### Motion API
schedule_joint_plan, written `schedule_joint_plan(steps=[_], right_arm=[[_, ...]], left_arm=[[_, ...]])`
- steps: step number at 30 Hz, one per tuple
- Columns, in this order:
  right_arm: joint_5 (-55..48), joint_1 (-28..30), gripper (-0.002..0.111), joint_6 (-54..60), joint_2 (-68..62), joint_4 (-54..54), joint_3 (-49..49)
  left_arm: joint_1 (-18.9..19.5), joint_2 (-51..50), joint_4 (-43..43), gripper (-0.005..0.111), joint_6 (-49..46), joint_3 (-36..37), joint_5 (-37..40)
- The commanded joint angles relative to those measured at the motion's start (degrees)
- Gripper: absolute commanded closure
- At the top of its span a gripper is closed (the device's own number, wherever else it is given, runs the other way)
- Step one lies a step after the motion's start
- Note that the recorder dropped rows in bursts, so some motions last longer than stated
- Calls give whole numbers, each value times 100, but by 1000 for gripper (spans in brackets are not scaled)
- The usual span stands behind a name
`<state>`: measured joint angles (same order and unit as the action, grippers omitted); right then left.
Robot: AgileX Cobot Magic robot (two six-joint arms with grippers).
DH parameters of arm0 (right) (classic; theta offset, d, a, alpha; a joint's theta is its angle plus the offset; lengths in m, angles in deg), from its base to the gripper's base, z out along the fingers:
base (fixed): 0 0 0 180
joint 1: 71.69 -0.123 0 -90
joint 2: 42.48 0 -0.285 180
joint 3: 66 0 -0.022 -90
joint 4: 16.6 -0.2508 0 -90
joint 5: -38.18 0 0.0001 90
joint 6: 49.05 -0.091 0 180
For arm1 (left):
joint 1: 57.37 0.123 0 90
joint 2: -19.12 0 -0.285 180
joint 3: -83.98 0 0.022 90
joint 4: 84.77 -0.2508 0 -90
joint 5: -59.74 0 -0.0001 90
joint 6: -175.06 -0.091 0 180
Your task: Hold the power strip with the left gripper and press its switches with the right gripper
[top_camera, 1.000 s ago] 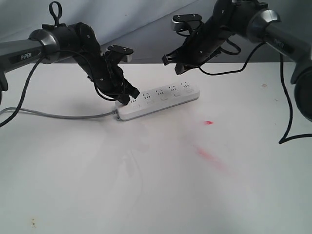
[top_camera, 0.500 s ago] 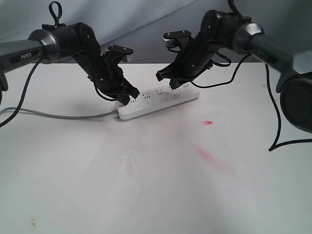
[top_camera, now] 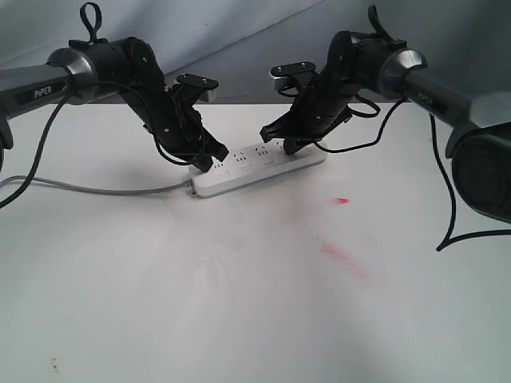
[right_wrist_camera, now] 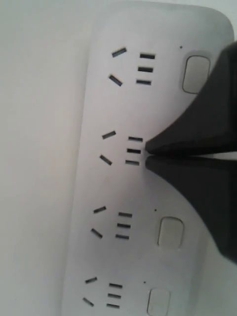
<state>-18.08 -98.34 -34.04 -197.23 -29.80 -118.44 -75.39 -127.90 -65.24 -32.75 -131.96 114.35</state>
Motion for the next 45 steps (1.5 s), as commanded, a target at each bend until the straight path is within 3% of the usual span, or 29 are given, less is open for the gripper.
schedule_joint_plan(steps=[1,7,18,27,38,45], right_arm=[[-335,-10,108,-9,-323,127,55],[-582,-21,108,-31,-555,116,102],[192,-21,108,-31,-530,342,1531],[299,-21,108,-45,-209,355,1492],[853,2,108,-32,1324,288,1492],[873,-19,108,210,1435,-42,1492]], left_arm=[[-26,-215,-206,107,36,88,259],[-26,-215,-206,107,36,88,259],[-26,-215,-206,107,36,88,249],[-26,-215,-206,107,36,88,236],[-26,-215,-206,107,36,88,236],[-26,-215,-206,107,36,88,224]])
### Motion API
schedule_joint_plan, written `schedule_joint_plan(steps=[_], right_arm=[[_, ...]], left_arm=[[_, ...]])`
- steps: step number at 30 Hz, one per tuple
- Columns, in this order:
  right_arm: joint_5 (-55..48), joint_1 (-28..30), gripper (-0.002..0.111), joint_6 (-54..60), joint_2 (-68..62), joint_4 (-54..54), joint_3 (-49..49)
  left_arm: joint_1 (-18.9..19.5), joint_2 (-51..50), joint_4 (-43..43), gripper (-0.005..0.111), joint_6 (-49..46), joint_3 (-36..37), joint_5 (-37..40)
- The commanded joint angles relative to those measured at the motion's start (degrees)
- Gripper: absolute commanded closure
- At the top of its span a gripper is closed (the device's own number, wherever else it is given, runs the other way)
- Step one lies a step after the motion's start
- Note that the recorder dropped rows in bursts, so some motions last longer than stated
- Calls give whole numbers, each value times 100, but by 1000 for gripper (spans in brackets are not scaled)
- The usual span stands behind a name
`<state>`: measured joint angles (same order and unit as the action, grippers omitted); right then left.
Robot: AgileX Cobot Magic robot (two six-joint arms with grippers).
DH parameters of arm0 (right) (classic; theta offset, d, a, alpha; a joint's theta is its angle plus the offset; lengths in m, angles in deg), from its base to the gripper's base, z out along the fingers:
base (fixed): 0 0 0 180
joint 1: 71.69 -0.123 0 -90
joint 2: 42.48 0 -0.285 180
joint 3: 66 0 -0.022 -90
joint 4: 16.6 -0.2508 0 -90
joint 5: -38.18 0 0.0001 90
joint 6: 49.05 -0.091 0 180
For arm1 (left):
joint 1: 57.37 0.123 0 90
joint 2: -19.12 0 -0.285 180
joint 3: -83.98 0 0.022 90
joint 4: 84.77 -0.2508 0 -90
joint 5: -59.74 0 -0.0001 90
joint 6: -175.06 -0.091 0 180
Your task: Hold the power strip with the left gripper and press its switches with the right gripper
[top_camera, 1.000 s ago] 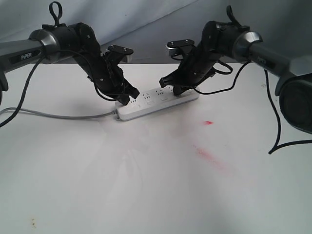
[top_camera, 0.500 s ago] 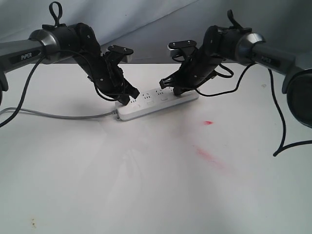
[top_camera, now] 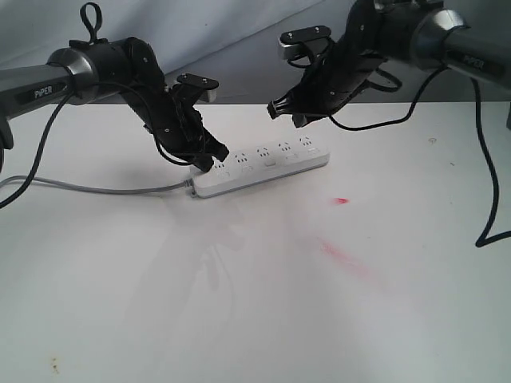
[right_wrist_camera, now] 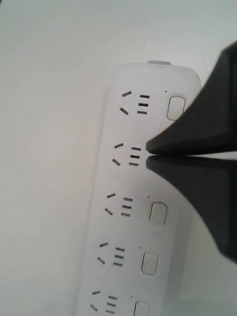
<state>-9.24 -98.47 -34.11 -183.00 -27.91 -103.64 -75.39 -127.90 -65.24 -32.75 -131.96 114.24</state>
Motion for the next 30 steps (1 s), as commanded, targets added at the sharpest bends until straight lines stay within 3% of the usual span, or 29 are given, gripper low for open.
schedule_joint_plan(steps=[1,5,30], right_arm=[[-10,-7,108,296,-5,-387,12],[-20,-34,108,691,-139,-1044,12],[536,-357,108,719,-698,-797,12]], left_arm=[[-26,-215,-206,107,36,88,236],[-26,-215,-206,107,36,88,236],[-26,-215,-206,107,39,88,236]])
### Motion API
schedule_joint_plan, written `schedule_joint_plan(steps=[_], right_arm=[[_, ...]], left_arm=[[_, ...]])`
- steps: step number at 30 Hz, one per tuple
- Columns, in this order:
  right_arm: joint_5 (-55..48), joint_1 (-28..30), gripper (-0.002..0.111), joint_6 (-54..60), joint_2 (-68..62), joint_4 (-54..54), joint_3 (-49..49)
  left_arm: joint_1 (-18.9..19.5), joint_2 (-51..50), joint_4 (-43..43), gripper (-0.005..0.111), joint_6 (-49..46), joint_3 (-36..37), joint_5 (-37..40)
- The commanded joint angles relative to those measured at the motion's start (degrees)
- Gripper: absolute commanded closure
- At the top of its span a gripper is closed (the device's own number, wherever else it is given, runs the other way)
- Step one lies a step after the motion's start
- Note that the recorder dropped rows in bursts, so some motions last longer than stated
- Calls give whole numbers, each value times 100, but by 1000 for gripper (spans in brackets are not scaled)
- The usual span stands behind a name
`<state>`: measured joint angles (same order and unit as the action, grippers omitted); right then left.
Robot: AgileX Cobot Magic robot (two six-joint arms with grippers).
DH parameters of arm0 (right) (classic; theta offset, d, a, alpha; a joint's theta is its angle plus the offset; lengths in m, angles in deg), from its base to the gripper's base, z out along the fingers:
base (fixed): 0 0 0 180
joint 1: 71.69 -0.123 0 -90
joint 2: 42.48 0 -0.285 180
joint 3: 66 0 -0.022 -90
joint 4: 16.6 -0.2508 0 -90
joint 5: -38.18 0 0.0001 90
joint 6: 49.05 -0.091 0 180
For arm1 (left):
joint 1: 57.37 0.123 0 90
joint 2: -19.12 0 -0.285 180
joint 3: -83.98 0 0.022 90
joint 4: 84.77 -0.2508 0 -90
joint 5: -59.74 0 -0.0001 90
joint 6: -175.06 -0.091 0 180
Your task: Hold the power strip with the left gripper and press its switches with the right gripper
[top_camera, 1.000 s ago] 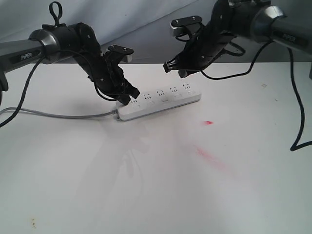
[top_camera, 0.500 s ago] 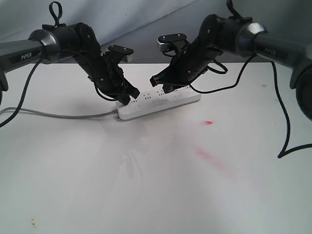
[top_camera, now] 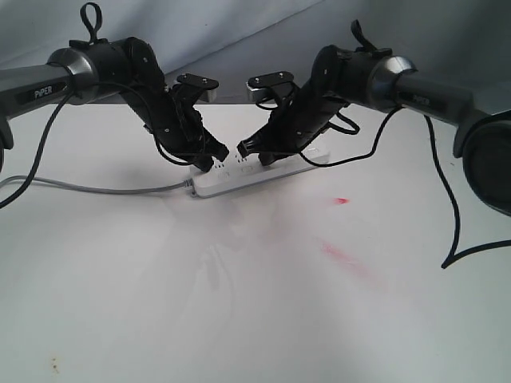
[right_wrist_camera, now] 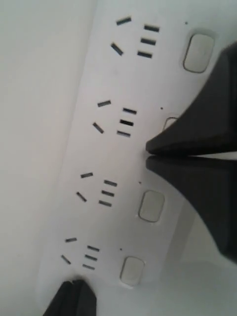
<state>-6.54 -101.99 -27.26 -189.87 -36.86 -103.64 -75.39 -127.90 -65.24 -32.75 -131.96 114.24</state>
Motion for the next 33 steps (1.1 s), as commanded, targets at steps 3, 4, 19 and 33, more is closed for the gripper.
schedule_joint_plan(steps=[3,4,19,33], right_arm=[[339,-4,108,9,-11,98,12],[339,-4,108,9,-11,98,12],[82,-4,108,-262,-262,521,12],[-537,-4,108,-473,-322,710,12]], left_arm=[[-26,-215,-206,107,39,88,236],[-26,-215,-206,107,39,88,236],[-26,-215,-206,107,38,88,246],[-26,-215,-206,107,38,88,246]])
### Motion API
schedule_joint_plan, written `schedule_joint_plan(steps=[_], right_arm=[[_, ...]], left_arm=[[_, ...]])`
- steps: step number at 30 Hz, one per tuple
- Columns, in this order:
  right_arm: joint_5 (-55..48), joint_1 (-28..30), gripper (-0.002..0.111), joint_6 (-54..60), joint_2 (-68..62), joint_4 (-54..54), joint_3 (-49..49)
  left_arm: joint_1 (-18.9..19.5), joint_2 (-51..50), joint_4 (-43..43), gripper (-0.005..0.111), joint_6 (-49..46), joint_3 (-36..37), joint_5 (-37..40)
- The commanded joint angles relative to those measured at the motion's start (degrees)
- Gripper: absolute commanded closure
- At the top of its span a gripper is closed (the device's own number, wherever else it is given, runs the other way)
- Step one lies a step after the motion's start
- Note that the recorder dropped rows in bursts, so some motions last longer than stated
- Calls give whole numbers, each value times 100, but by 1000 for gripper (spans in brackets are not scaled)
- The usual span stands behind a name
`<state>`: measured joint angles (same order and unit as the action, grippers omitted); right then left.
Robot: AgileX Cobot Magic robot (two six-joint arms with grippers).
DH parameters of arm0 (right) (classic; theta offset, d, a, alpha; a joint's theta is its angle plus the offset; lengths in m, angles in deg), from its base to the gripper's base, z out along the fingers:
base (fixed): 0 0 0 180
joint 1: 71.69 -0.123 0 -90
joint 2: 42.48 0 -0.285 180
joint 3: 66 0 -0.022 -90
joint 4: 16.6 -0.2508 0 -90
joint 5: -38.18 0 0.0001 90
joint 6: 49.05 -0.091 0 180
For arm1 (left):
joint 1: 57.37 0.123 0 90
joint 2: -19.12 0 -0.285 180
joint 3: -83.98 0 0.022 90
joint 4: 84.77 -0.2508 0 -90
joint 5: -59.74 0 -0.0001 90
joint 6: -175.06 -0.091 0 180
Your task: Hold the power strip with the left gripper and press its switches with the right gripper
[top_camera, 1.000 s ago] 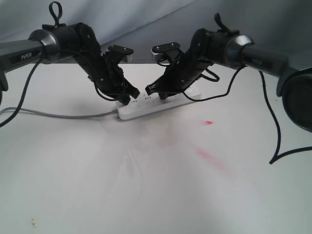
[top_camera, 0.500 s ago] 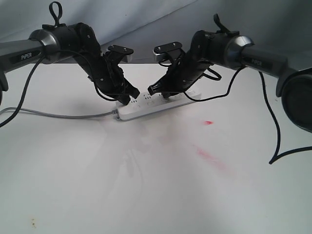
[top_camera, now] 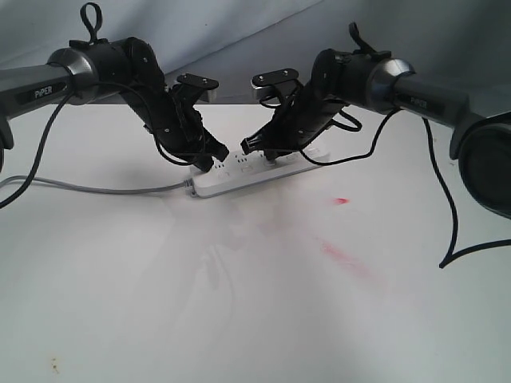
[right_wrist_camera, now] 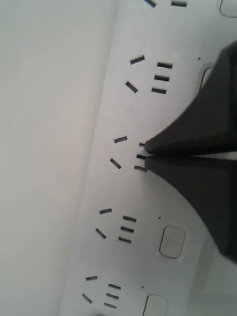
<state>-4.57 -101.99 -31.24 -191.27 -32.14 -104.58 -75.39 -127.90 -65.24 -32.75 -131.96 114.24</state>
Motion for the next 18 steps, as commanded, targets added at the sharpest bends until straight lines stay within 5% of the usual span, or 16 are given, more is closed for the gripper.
schedule_joint_plan(steps=[1,18], right_arm=[[-759,-4,108,-75,-182,238,107],[-621,-4,108,-75,194,157,107]], left_arm=[[-26,-215,-206,107,38,88,246],[-26,-215,-206,107,38,88,233]])
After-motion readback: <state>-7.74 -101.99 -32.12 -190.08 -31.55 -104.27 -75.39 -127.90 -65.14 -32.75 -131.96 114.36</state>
